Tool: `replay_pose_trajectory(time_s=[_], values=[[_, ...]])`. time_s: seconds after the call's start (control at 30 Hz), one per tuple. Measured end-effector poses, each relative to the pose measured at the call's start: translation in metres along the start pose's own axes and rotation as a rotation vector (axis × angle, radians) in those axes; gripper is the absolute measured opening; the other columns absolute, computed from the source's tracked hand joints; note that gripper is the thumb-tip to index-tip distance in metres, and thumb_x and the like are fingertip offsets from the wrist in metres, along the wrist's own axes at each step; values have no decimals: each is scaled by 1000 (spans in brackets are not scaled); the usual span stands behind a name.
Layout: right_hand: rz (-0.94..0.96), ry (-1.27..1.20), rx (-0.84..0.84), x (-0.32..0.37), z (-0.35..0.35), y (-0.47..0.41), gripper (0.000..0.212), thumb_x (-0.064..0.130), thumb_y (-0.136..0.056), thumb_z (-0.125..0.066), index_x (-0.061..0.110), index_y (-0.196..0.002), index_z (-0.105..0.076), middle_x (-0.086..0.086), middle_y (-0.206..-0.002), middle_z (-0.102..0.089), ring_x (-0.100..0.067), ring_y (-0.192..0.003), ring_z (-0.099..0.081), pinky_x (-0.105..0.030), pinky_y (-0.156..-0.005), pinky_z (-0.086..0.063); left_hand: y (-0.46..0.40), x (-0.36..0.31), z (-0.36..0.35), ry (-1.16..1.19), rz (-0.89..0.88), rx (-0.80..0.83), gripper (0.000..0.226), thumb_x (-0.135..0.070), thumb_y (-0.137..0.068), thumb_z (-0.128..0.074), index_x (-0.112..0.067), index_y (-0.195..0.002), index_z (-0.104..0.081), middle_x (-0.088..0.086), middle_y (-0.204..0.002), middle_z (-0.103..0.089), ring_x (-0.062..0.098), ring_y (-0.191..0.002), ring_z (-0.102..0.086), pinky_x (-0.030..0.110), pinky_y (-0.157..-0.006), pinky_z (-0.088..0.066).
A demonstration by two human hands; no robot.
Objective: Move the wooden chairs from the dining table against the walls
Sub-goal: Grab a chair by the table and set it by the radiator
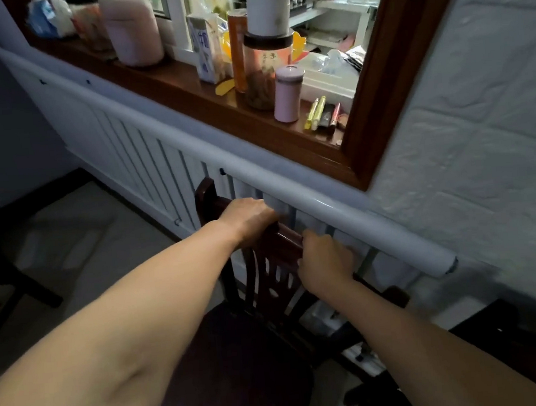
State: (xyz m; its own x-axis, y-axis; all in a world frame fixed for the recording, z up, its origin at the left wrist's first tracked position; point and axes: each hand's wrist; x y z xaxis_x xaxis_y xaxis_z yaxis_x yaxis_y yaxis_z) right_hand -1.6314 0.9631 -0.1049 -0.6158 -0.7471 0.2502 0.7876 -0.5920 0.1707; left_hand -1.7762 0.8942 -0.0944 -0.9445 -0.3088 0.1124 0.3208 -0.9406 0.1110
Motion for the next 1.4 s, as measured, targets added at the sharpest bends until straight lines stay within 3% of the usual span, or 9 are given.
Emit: replay_pose_trajectory(time_s=[0.13, 0.27, 0.53, 0.77, 1.13, 1.27, 1.4], values=[[-15, 5, 15, -8, -2, -9, 39, 19, -88, -64, 12, -122, -47, -13, -119, -62, -29, -105, -62, -40, -83, -51, -16, -1, -7, 34, -9, -10, 18, -12, -89, -52, -18, -103, -61, 6, -100, -64, 24, -87, -61, 31, -59, -39], [-2, 21, 23, -13, -3, -17, 50, 16, -89, -63, 11, -132, -39, -14, -118, -62, -30, -104, -62, -39, -79, -51, -28, -1, -11, 41, 8, -3, 23, -5, -88, -52, -15, -106, -62, 7, -104, -64, 27, -93, -62, 35, -62, -45], [12, 34, 3, -17, -9, -26, 35, 12, -93, -55, 8, -125, -42, -15, -115, -63, -30, -101, -63, -39, -76, -50, -34, -1, -17, 102, 14, -35, 18, -4, -88, -51, -11, -100, -63, 10, -101, -65, 28, -92, -61, 31, -59, -38], [-7, 94, 2, -19, -13, -26, 48, 16, -91, -58, 8, -132, -34, -17, -124, -56, -30, -105, -60, -40, -77, -50, -33, -5, -28, 157, 43, -37, 27, -4, -89, -48, -9, -115, -57, 10, -121, -58, 29, -113, -51, 40, -85, -49], [-31, 96, 62, -22, -18, -27, 69, 21, -87, -65, 5, -140, -23, -19, -131, -49, -31, -110, -57, -42, -81, -50, -34, -11, -34, 141, 73, -28, 32, -3, -89, -47, -10, -120, -54, 10, -125, -55, 29, -116, -48, 38, -91, -43], [-39, 58, 95, -21, -19, -27, 79, 27, -82, -68, 7, -141, -20, -20, -137, -43, -33, -119, -49, -44, -91, -46, -28, -14, -31, 129, 107, 6, 44, -9, -89, -51, -14, -132, -44, 9, -139, -45, 29, -125, -41, 40, -100, -38], [-41, 50, 74, -18, -19, -17, 88, 33, -81, -68, 8, -145, -13, -21, -144, -33, -36, -130, -36, -47, -104, -33, -11, -17, -26, 131, 132, 29, 63, -12, -85, -58, -19, -141, -30, 7, -148, -33, 27, -135, -30, 39, -95, -41]])
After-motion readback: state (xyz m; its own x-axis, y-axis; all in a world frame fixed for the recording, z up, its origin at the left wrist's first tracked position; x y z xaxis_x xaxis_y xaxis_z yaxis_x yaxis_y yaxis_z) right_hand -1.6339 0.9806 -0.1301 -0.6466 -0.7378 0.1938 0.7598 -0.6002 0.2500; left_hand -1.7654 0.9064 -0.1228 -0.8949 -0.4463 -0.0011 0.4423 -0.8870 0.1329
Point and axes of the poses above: each hand's wrist, its own y-axis away from the middle knuckle, its own z-axis out of the back of the hand, x = y × z
